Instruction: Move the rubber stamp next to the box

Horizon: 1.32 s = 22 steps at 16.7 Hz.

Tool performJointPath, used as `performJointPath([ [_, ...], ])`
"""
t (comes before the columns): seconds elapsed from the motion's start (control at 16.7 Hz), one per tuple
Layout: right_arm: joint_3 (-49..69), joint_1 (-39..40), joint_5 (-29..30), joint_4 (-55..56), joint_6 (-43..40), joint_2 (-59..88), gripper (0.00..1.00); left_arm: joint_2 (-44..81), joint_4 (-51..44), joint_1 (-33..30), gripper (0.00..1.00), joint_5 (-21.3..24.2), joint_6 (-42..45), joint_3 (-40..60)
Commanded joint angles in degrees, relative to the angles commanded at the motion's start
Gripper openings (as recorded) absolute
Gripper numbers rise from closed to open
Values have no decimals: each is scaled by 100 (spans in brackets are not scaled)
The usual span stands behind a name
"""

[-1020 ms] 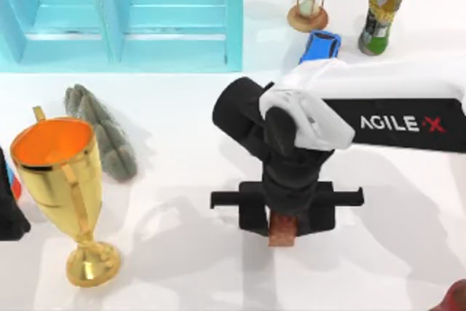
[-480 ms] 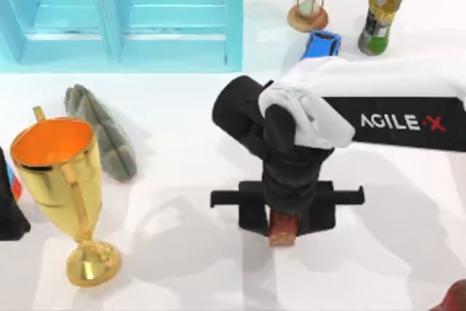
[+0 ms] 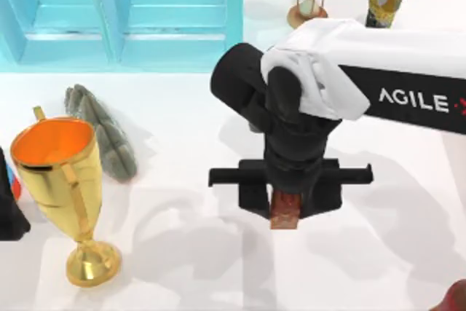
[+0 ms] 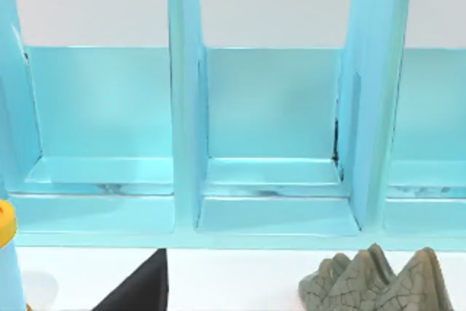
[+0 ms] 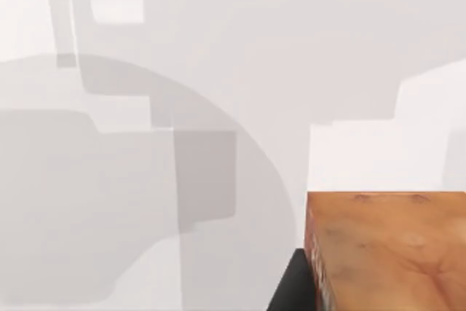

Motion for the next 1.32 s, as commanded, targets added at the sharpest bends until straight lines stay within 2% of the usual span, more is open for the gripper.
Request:
performJointPath([
  [0.24, -11, -8, -4, 9, -3, 24, 0, 0, 0, 0, 100, 0, 0, 0],
  [0.42, 88, -363, -8, -178, -357, -47, 0, 0, 0, 0, 100, 0, 0, 0],
  [1.02, 688, -3561, -7, -1544, -3584, -803, 0, 0, 0, 0, 100, 0, 0, 0],
  [1.14, 754, -3905, -12, -1699, -3932, -925, 0, 0, 0, 0, 100, 0, 0, 0],
  [1.32, 774, -4015, -12, -1748, -4044, -972, 0, 0, 0, 0, 100, 0, 0, 0],
])
